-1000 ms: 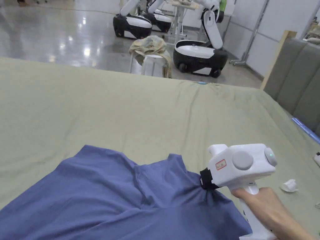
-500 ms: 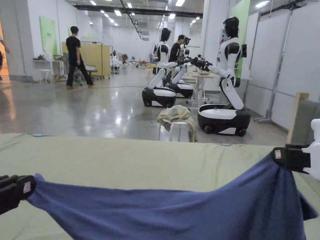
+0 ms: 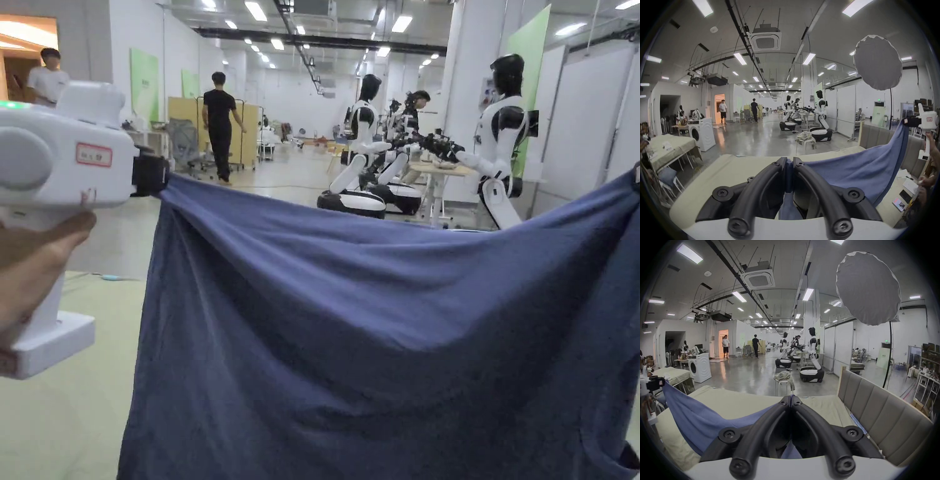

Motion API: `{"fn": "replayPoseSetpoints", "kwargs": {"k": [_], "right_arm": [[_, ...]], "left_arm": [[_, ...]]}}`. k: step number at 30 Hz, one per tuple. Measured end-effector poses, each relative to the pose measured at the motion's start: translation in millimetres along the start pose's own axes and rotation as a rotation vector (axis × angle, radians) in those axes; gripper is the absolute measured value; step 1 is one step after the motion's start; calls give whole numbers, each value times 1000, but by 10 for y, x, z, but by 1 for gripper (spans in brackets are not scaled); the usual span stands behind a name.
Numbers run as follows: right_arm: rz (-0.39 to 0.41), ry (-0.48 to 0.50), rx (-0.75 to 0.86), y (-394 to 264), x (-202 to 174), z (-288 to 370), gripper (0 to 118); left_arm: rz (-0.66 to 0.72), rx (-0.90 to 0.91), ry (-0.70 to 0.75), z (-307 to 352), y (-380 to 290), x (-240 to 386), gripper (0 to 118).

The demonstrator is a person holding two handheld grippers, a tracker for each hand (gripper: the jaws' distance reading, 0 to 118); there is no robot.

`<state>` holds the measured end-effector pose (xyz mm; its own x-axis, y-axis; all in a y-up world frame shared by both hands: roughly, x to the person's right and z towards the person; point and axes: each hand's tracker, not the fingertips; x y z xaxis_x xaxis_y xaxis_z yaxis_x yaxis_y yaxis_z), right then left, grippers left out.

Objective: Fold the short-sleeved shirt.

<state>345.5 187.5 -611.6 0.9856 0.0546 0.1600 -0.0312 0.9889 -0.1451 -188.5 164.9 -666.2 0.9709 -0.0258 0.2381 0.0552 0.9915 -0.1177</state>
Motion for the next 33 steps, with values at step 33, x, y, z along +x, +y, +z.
{"fn": "replayPoseSetpoints", "kwargs": {"k": [33], "right_arm": [[65,-107,114,1273,-645,-1231,1]], "left_arm": [[50,1,100,-1606,441,-289,8]]}}
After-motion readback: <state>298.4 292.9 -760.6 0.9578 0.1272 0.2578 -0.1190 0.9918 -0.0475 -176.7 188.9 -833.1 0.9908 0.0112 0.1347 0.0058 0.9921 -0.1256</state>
